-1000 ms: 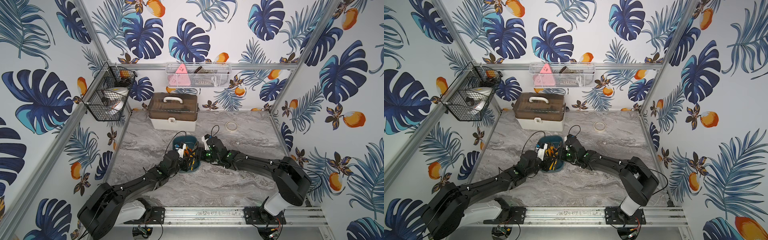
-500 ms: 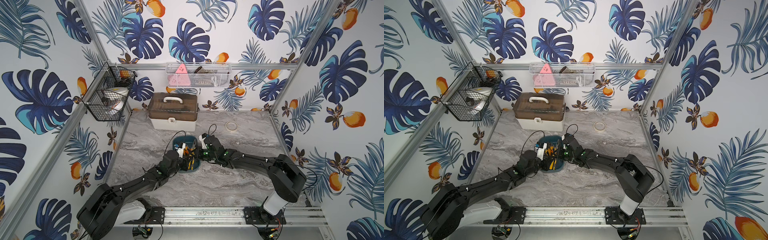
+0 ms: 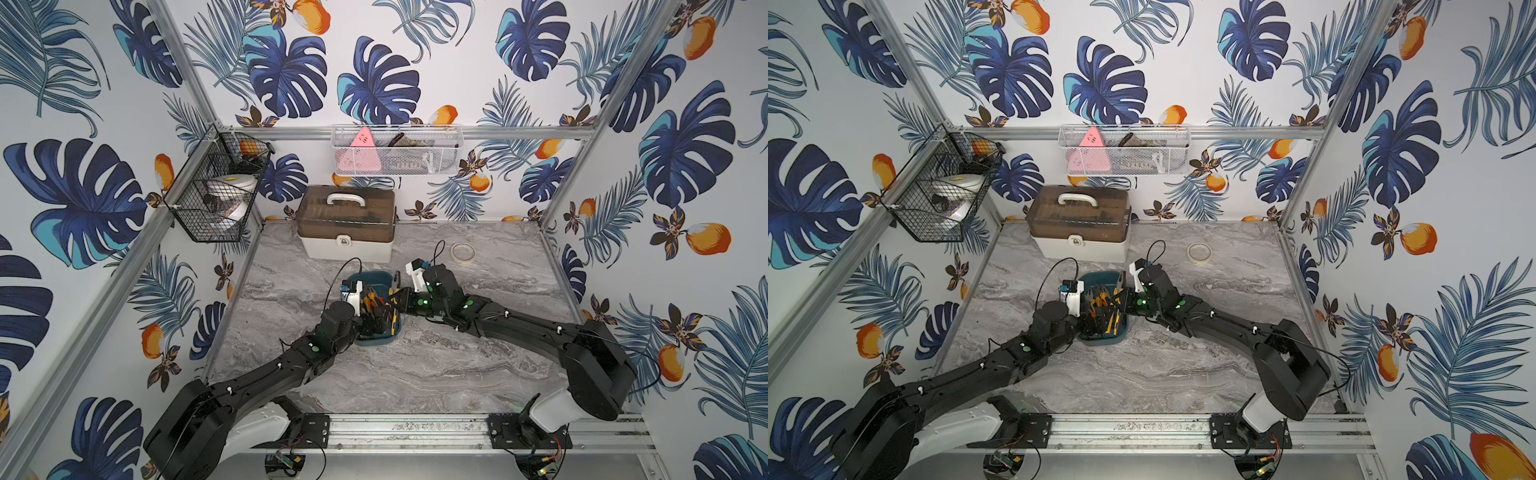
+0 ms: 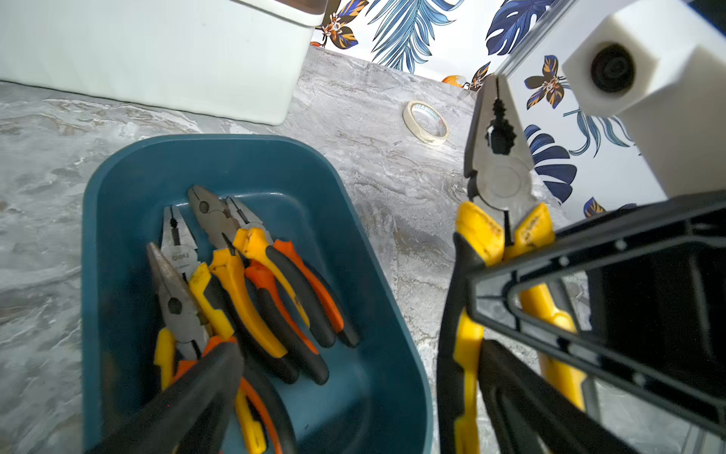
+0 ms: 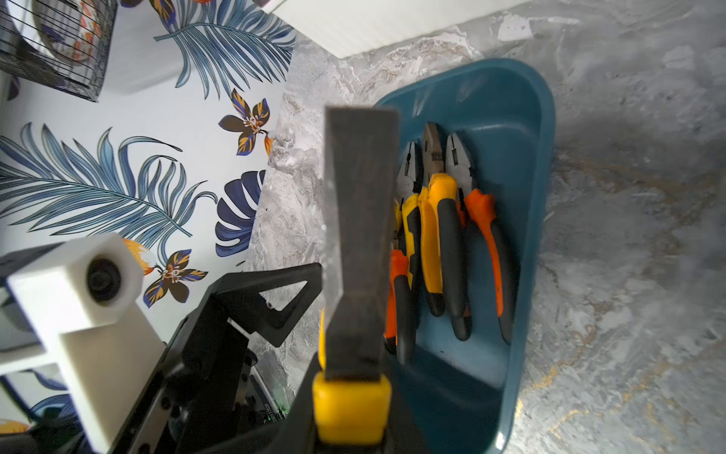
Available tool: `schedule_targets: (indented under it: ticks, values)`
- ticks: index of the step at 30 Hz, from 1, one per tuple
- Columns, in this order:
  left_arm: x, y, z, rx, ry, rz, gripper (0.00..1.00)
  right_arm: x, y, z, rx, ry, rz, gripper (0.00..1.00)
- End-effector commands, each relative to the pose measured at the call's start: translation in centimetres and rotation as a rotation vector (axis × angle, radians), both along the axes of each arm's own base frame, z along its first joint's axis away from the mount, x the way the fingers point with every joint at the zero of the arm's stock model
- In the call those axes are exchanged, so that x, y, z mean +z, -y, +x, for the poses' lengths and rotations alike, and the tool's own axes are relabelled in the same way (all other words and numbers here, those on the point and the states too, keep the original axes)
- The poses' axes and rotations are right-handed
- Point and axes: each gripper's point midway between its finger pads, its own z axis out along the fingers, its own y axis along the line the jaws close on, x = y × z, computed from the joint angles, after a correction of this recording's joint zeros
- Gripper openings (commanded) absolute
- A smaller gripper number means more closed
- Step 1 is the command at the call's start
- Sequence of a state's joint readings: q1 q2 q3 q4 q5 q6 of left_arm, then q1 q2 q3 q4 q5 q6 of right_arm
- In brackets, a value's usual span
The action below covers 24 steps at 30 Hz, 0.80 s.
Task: Take the pliers out of the storage box
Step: Place the pliers at the center of the board.
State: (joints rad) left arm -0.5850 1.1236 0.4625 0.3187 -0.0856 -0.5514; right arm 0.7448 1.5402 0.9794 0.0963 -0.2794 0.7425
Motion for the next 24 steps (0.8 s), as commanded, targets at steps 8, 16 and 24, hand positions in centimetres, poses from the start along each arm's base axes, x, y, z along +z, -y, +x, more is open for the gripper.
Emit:
schedule_targets:
  ticks: [8,16,24]
  values:
    - [-3.7,-3.2,1.2,0.180,-0.123,0.150,0.99,-2.6,10.5,5.2,-0.079,-0.013,-0.183,0.00]
    - [-3.5,-3.9,1.0,0.204,-0.115,0.160,0.99,-9.1,8.1,7.7,0.008,-0.176,-0.136,0.00]
    - [-3.1,-3.4,1.0,0.173,-0.101,0.155,0.99,-11.1,5.6,9.6,0.033,-0.170,-0.001,0.00]
